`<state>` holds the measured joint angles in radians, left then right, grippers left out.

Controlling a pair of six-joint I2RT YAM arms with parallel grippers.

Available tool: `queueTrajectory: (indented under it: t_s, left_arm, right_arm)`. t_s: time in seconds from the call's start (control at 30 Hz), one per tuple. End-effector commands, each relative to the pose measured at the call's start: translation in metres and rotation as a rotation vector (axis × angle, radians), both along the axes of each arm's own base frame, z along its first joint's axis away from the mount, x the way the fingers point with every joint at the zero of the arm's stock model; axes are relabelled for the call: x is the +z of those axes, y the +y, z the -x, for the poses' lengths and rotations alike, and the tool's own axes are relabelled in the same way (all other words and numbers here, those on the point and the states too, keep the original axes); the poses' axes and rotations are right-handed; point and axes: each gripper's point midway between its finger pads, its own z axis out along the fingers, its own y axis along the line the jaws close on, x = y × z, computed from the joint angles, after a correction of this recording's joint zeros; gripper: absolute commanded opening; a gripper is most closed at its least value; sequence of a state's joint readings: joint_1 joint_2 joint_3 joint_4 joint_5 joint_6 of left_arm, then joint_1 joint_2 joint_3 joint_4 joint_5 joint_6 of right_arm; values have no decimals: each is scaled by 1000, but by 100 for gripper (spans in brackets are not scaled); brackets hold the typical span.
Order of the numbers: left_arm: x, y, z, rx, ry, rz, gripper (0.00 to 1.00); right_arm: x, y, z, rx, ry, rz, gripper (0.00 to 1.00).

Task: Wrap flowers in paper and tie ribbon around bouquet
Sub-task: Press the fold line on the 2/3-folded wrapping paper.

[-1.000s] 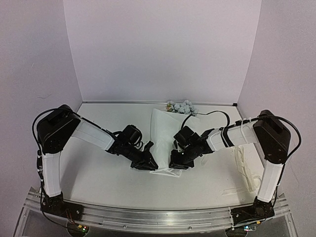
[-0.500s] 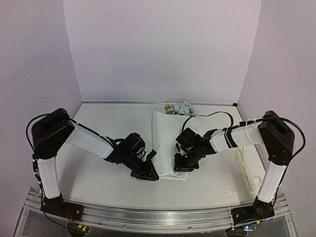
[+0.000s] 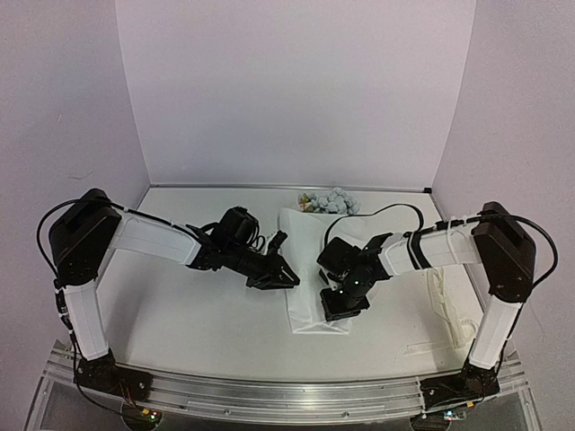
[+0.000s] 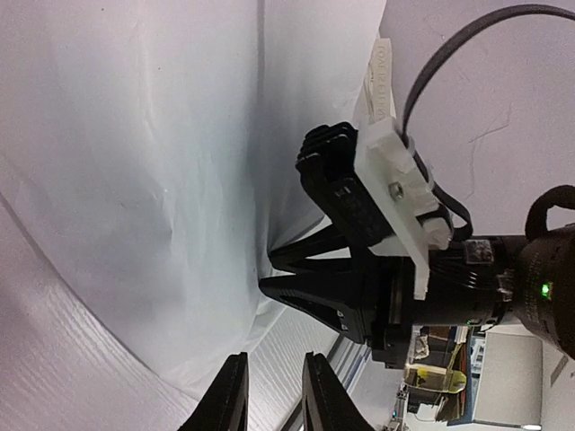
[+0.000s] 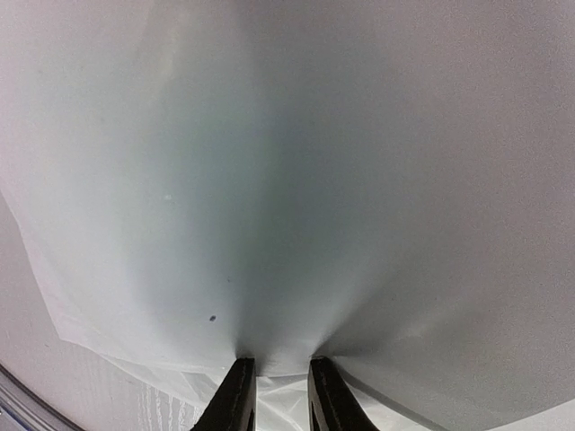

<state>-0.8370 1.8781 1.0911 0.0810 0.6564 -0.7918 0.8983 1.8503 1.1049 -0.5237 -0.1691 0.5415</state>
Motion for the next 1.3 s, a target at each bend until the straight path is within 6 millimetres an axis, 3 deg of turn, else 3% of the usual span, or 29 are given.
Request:
queueTrajectory:
  t_s: [0.0,0.1,0.3,0.6,0.83,1.27]
  left_arm:
    - [-5,-23,-5,-41,-15,88,23]
    - [-11,-29,-12,-29,-45,89,26]
    - [-47,-29,-23,40,-11,19,26]
    - [-93,15,-48,309,49,-151,26]
    - [-81,14,-65,291,27,-109,29]
    - [-71,17,-118,315,25,-73,29]
  right_arm:
    - [-9,-14,8,12,36,86,20]
    - [-12,-15,10,8,46,90,20]
    - [-16,-17,11,0,51,95,19]
    - [-21,-22,14,-6,53,104,19]
    - [-24,-24,17,-4,59,108,19]
    - [-28,-24,18,8,71,112,19]
